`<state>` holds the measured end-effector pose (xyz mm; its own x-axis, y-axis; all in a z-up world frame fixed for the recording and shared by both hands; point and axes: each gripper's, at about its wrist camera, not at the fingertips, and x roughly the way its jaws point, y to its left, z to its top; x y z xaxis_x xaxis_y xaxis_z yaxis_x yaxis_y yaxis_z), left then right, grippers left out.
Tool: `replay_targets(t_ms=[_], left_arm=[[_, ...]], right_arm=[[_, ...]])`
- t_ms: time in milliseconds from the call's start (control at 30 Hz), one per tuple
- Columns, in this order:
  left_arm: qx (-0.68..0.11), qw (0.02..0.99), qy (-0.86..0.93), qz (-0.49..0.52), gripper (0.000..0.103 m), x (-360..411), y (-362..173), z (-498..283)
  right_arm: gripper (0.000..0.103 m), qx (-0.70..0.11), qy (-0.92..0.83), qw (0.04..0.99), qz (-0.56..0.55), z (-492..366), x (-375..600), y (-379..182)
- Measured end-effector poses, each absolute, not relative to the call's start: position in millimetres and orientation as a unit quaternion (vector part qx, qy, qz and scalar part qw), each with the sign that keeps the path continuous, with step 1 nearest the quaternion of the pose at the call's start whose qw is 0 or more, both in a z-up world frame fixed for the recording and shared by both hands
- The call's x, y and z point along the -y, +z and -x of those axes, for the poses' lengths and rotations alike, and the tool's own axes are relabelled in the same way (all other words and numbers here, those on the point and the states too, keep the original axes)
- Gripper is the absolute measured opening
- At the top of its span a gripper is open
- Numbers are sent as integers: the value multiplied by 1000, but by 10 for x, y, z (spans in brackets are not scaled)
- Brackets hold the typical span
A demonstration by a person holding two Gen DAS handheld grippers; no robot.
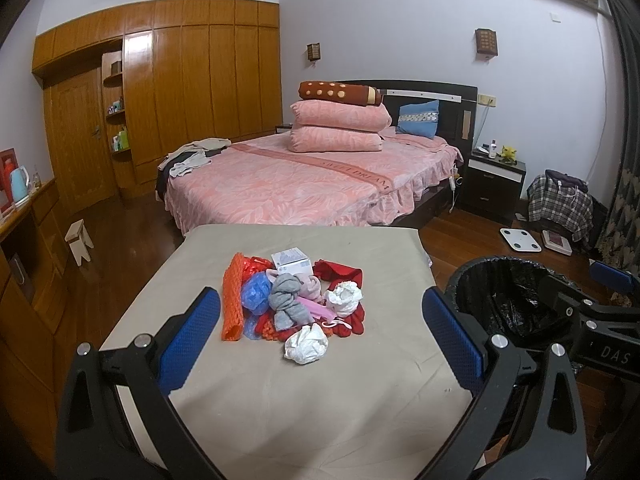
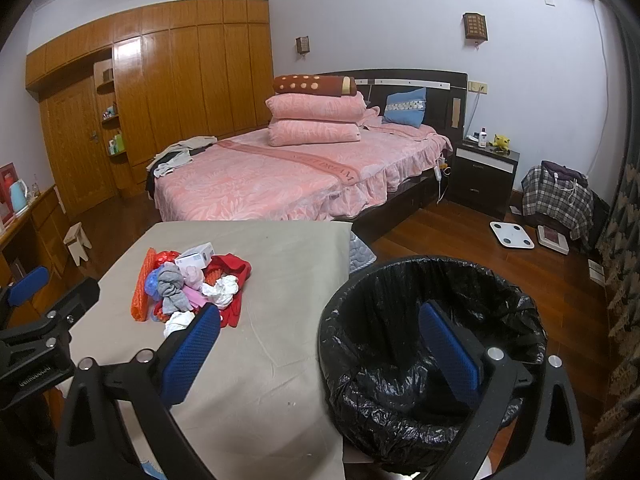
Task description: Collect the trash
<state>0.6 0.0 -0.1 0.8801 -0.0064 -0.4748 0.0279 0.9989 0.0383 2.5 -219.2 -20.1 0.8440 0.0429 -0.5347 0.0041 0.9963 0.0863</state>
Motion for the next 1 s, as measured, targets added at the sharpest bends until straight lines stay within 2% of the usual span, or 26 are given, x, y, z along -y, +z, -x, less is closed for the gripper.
replay_targets(t_ms=[1000], left_arm=[[-248,968,-7,-20,98,-51,0,16]], right_arm=[[97,-281,13,959,-44,-31,2125,-286]])
